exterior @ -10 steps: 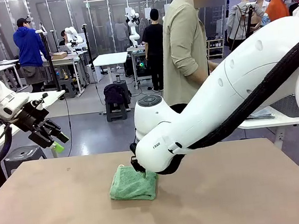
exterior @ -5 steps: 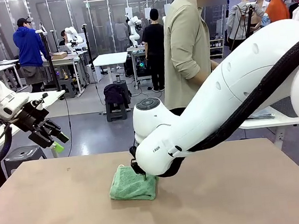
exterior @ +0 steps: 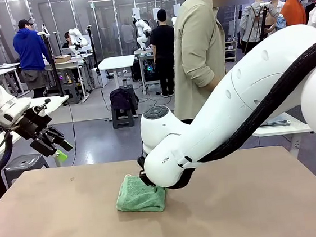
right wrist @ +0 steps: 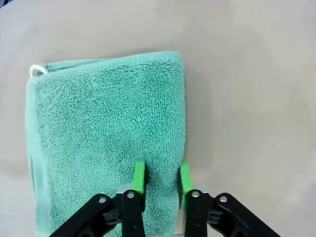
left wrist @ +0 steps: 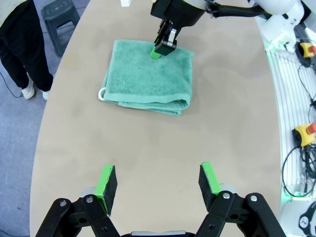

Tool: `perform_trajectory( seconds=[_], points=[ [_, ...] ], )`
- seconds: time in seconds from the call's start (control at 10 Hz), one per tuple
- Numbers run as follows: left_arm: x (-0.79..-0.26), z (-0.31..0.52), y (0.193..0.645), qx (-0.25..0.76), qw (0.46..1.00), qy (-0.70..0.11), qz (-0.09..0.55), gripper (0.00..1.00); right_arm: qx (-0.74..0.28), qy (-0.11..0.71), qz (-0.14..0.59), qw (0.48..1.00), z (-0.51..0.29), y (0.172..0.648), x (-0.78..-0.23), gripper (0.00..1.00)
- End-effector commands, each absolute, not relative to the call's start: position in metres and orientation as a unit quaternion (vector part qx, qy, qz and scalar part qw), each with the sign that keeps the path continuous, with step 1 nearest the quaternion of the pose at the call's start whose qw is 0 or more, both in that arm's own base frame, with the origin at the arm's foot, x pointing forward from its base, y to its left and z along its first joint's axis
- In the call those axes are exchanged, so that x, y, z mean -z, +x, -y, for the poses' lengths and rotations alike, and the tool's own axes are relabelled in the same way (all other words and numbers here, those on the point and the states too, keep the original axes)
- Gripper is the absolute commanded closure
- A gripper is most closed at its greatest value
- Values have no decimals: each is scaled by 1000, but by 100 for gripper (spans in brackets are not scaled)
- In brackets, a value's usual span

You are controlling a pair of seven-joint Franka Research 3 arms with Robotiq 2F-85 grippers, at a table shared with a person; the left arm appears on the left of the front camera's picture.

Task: Fold the towels and place them in the basket.
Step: Place the folded Towel with hook on the right side of the table.

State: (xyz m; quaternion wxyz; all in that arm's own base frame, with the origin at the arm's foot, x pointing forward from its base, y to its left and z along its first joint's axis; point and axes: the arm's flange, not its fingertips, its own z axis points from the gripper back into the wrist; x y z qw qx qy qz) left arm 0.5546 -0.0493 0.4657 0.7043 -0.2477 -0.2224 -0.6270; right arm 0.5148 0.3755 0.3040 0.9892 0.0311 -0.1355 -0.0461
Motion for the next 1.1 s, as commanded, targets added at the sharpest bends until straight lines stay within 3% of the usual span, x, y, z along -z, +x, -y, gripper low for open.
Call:
perform_trajectory(
  seconds=[0.0, 0.1, 0.2, 0.3, 1.0],
  points=[
    [-466, 50, 555, 621, 710, -247, 222, 16, 41, 35, 149, 987, -377, 519, -302, 91],
    [-466, 50, 555, 621, 710, -247, 222, 16, 42, 36, 150, 987, -377, 518, -303, 77],
    [-466, 50, 555, 621, 710, -247, 222, 16, 40, 35, 149, 987, -376, 518, -304, 100],
    [-466, 50, 555, 621, 710, -247, 222, 16, 40, 33, 148, 988, -375, 519, -307, 97],
    [-466, 50, 555, 621, 710, -247, 222, 16, 46, 34, 139, 989, -376, 516, -306, 100]
  ],
)
